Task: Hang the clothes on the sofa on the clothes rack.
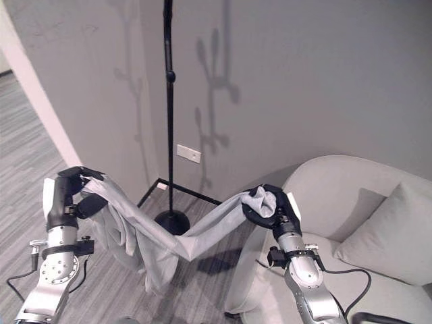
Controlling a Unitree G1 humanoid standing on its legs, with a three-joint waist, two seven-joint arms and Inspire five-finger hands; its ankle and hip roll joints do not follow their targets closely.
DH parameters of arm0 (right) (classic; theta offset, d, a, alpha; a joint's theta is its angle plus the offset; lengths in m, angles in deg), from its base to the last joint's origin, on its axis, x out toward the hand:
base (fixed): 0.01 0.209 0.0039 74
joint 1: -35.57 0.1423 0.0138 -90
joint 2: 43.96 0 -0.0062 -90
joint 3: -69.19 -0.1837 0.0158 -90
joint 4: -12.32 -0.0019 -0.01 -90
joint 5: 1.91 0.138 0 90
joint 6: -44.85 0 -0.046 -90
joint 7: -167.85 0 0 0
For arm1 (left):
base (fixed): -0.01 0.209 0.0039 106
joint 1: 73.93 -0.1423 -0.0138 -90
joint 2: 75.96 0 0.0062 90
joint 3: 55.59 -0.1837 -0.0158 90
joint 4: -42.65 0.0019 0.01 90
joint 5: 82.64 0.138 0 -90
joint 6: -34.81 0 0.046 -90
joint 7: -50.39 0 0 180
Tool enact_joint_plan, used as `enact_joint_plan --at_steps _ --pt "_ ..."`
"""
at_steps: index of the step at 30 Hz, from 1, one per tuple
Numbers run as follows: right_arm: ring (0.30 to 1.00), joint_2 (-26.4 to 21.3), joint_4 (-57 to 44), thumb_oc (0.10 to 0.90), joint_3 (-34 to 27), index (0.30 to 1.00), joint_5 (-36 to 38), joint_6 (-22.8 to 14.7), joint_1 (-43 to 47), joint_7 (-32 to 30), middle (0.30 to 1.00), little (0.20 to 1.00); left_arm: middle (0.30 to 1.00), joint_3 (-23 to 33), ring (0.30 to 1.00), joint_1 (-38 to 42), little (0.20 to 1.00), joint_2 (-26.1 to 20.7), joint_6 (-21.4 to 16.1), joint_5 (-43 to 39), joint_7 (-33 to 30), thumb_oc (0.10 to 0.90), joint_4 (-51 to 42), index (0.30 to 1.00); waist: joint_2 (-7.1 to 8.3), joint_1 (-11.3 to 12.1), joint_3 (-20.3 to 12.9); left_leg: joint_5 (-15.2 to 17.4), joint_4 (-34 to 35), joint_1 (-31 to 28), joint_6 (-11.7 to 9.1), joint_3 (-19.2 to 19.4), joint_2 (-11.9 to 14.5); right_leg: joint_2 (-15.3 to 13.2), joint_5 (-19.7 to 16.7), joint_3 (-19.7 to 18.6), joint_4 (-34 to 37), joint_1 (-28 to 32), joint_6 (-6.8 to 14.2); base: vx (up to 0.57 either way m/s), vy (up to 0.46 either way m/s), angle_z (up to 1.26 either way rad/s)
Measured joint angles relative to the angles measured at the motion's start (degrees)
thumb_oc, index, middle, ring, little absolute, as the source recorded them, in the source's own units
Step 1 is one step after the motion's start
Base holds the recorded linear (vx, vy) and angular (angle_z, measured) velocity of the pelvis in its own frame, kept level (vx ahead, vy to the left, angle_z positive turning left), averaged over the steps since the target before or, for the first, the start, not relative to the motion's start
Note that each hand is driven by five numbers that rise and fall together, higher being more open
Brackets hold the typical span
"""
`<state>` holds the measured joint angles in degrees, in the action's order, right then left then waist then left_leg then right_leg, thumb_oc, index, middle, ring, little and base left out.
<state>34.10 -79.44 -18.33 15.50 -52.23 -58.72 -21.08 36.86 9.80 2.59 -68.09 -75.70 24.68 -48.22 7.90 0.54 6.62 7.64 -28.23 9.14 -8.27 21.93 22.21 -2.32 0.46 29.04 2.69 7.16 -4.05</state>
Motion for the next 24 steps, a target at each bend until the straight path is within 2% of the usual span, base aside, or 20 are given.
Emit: enact_joint_plan --at_steps 1,2,3,4,6,7,8,9,10,11,13,14,15,16,17,19,20,22,23,24 --pt "0.3 0.0 0.6 0.4 -1.2 0.3 -1.6 -0.1 1.1 -1.1 0.3 0.3 0.3 0.5 0.3 0.1 0.3 -0.7 0.0 1.0 -0.2 0.4 0.0 0.3 -0.16 0.1 0.1 -0.5 4.8 0.8 -0.3 -1.0 -0.9 -0.1 -0.2 -0.7 0.9 0.7 0.5 0.15 0.29 -0.52" --pt "0.3 -0.1 2.0 0.4 -3.2 0.3 -4.5 -0.1 3.5 -3.7 0.3 0.3 0.3 1.8 0.3 0.7 0.3 -2.0 0.0 3.4 -1.6 0.4 0.2 0.3 -0.95 1.1 0.4 -3.7 16.2 0.5 -0.5 -7.2 -4.5 -0.3 -0.3 -3.0 1.5 1.1 1.5 0.16 0.244 -0.54" --pt "0.3 -0.1 2.3 0.4 -4.0 0.3 -5.9 -0.2 4.4 -5.2 0.3 0.3 0.3 2.5 0.3 1.4 0.3 -2.2 0.1 4.2 -2.5 0.4 0.3 0.3 -1.56 1.5 0.8 -5.5 18.2 1.0 -0.6 -8.1 -5.1 -0.3 -0.4 -3.3 2.2 2.0 2.0 0.23 0.3 -0.63" --pt "0.3 -0.5 2.3 0.4 -6.1 0.3 -8.9 -0.1 5.9 -7.7 0.3 0.3 0.3 4.3 0.3 3.5 0.3 -2.4 0.6 5.8 -3.8 0.4 0.3 0.3 -2.75 2.0 1.3 -8.6 22.6 1.8 -0.1 -11.4 -7.0 -0.4 -0.4 -4.2 2.5 2.7 3.0 0.15 0.116 -0.46" --pt "0.3 -2.7 2.5 0.4 -8.4 0.3 -14.8 -0.1 7.5 -10.6 0.3 0.3 0.3 6.8 0.3 6.1 0.3 -2.7 0.8 8.4 -5.6 0.4 0.2 0.3 -5.17 2.6 1.7 -10.9 25.1 2.0 0.7 -12.9 -7.6 0.0 0.2 -5.6 2.3 3.9 4.6 0.19 0.152 -0.46" --pt "0.3 -5.4 3.3 0.4 -10.7 0.3 -20.6 -0.1 7.8 -14.7 0.3 0.3 0.3 8.6 0.3 7.6 0.3 -3.4 0.8 9.8 -7.8 0.4 -0.4 0.3 -7.86 2.4 1.0 -15.8 25.4 0.1 2.9 -13.5 -8.2 0.3 1.5 -6.9 2.2 6.4 7.2 0.23 0.215 -0.34" --pt "0.3 -5.5 4.1 0.4 -11.5 0.3 -21.9 0.0 8.1 -15.9 0.3 0.3 0.3 9.4 0.3 8.1 0.3 -4.5 0.8 10.0 -8.3 0.4 -0.4 0.3 -7.08 2.5 0.5 -16.5 25.2 -0.9 2.9 -13.0 -8.8 -0.9 2.1 -7.4 2.0 7.2 7.9 0.31 0.284 -0.32" --pt "0.3 -6.5 5.1 0.4 -13.9 0.3 -24.5 0.4 8.7 -19.0 0.3 0.3 0.3 10.8 0.3 9.8 0.3 -8.4 0.8 10.5 -9.9 0.4 -0.7 0.3 -4.79 2.5 -1.1 -16.6 25.9 -2.0 3.0 -11.4 -12.3 -4.7 3.5 -8.0 0.0 6.5 9.7 0.2 0.218 -0.17" --pt "0.3 -6.8 5.2 0.4 -15.2 0.3 -25.7 0.4 9.0 -20.6 0.3 0.3 0.3 11.5 0.3 10.9 0.3 -9.5 0.8 11.2 -10.6 0.4 -1.0 0.3 -3.33 2.4 -1.6 -16.2 26.0 -2.4 3.6 -10.7 -13.5 -6.0 4.1 -8.0 -0.6 6.3 9.5 0.2 0.219 -0.11" --pt "0.3 -7.2 5.6 0.4 -16.2 0.3 -27.1 0.7 9.8 -22.3 0.3 0.3 0.3 12.1 0.3 12.1 0.3 -10.5 0.8 11.6 -11.3 0.4 -1.3 0.3 -2.35 2.2 -1.7 -15.8 26.1 -2.8 4.2 -10.2 -14.7 -7.3 4.3 -8.0 -1.2 6.3 9.4 0.11 0.153 -0.03" --pt "0.3 -10.4 8.0 0.4 -19.2 0.3 -33.0 3.2 13.5 -27.6 0.3 0.3 0.3 12.4 0.3 16.7 0.3 -13.4 0.5 11.8 -13.6 0.4 -2.5 0.3 -1.12 2.0 -1.7 -14.9 26.1 -3.4 6.8 -9.0 -17.5 -10.7 4.0 -7.8 -5.1 4.9 11.2 0.13 0.236 -0.06" --pt "0.3 -12.6 11.2 0.4 -19.3 0.3 -35.4 4.1 16.1 -29.7 0.3 0.3 0.3 12.3 0.3 18.2 0.3 -14.3 0.5 12.0 -14.3 0.4 -3.1 0.3 -1.01 2.3 -1.7 -14.0 26.5 -4.7 8.1 -7.5 -18.5 -12.3 3.2 -8.2 -8.2 3.7 12.4 0.14 0.321 -0.14" --pt "0.3 -14.2 13.0 0.4 -19.3 0.3 -36.0 4.6 17.3 -30.1 0.3 0.3 0.3 12.1 0.3 19.0 0.3 -14.3 0.5 12.2 -14.6 0.4 -3.4 0.3 -1.57 2.5 -1.4 -14.6 27.2 -5.6 8.4 -7.6 -18.6 -12.9 3.2 -8.3 -10.3 3.4 12.7 0.1 0.252 -0.12" --pt "0.3 -15.7 14.7 0.4 -19.6 0.3 -37.0 6.2 18.9 -31.4 0.3 0.3 0.3 11.5 0.3 20.2 0.3 -15.0 -0.4 13.2 -15.3 0.4 -4.0 0.3 -2.1 1.9 -0.9 -13.1 27.5 -6.7 9.3 -7.4 -19.4 -13.3 2.3 -8.0 -13.4 1.9 14.3 0.11 0.259 -0.1" --pt "0.3 -16.5 15.5 0.4 -19.6 0.3 -37.4 6.6 19.5 -31.8 0.3 0.3 0.3 11.2 0.3 20.3 0.3 -15.7 -1.0 14.0 -15.9 0.4 -4.2 0.3 -2.21 2.4 -0.8 -13.1 27.4 -7.1 9.1 -7.1 -18.8 -14.3 2.7 -7.6 -15.8 1.5 14.8 0.12 0.283 -0.18" --pt "0.3 -19.5 17.9 0.4 -19.4 0.3 -37.3 7.7 20.8 -32.5 0.3 0.3 0.3 10.3 0.3 20.7 0.3 -17.3 -2.1 14.2 -16.2 0.4 -4.5 0.3 -2.77 2.3 -0.4 -11.6 27.2 -8.3 10.1 -5.9 -19.9 -16.1 1.4 -8.3 -22.4 -1.2 16.5 0.16 0.279 -0.21" --pt "0.3 -22.2 20.5 0.4 -19.4 0.3 -37.3 8.0 21.8 -32.8 0.3 0.3 0.3 9.3 0.3 21.0 0.3 -17.7 -2.5 14.2 -16.3 0.4 -4.8 0.3 -3.71 2.0 0.6 -10.8 27.2 -10.7 10.7 -5.3 -20.3 -18.4 -0.1 -9.0 -29.5 -3.1 19.3 0.07 0.139 -0.11" --pt "0.3 -23.8 22.5 0.4 -19.4 0.3 -37.2 8.1 22.1 -33.6 0.3 0.3 0.3 8.3 0.3 21.4 0.3 -18.1 -3.3 14.2 -16.3 0.4 -5.0 0.3 -4.37 1.8 1.3 -9.6 28.4 -13.5 11.3 -5.1 -20.5 -19.7 -0.5 -8.9 -35.2 -5.3 19.5 0.06 0.056 -0.15" --pt "0.3 -24.0 23.0 0.4 -19.4 0.3 -37.1 8.1 22.1 -34.4 0.3 0.3 0.3 8.4 0.3 21.4 0.3 -18.4 -3.4 14.2 -16.5 0.4 -5.6 0.3 -4.6 1.7 1.4 -9.3 29.0 -14.6 11.6 -4.5 -20.6 -19.7 0.0 -8.0 -36.4 -6.1 18.5 0.2 -0.101 -0.28" --pt "0.3 -27.0 23.6 0.4 -19.3 0.3 -36.7 8.1 22.1 -35.2 0.3 0.3 0.3 8.4 0.3 21.9 0.3 -18.5 -3.4 14.2 -17.4 0.4 -6.9 0.3 -4.99 1.1 1.5 -9.2 30.6 -15.9 11.7 -4.3 -21.4 -20.8 2.3 -3.1 -34.9 -7.1 14.8 0.1 -0.194 -0.22"
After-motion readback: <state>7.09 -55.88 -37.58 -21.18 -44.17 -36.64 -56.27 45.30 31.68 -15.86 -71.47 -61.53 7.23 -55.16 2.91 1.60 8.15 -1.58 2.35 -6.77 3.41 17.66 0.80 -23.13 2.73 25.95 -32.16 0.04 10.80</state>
